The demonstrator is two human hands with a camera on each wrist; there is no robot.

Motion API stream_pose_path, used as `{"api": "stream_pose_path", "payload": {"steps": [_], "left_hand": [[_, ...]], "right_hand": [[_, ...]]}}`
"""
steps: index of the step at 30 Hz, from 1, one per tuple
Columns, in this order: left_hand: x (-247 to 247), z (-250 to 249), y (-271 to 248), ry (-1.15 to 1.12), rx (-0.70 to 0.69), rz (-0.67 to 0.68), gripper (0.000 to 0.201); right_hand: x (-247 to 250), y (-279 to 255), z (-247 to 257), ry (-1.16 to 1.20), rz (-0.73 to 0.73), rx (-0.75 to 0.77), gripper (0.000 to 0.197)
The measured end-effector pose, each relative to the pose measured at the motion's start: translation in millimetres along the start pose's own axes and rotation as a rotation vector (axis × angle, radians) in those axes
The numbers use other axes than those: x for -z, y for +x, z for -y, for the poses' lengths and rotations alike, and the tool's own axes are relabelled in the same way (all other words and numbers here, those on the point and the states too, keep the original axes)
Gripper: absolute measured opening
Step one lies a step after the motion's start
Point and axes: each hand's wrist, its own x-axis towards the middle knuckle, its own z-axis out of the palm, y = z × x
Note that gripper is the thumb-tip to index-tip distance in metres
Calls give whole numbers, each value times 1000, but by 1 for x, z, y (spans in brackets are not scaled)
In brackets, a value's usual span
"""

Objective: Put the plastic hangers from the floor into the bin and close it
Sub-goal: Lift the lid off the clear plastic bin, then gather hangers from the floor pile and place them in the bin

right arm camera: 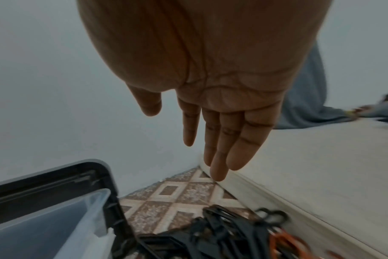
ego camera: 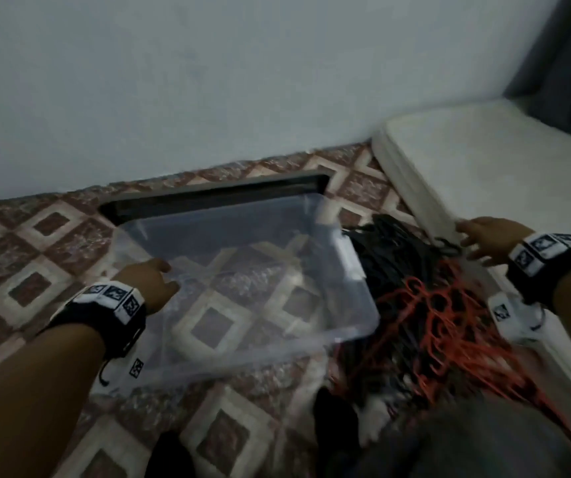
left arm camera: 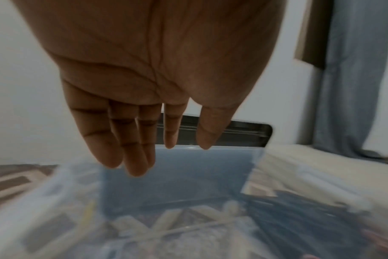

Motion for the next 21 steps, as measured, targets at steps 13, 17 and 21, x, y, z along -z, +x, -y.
{"api": "stream_pose_path", "payload": {"steps": [13, 17, 21], "left_hand": [[-46, -257, -101, 108, -553, 24, 44], [-83, -323, -103, 163, -683, 148, 47], [-120, -378, -98, 253, -744, 232, 52]], "right_hand": [[-38, -80, -236, -125, 35, -220, 52], [-71, -74, -280, -106, 129, -230, 63], [-106, -68, -324, -136, 231, -345, 63]]}}
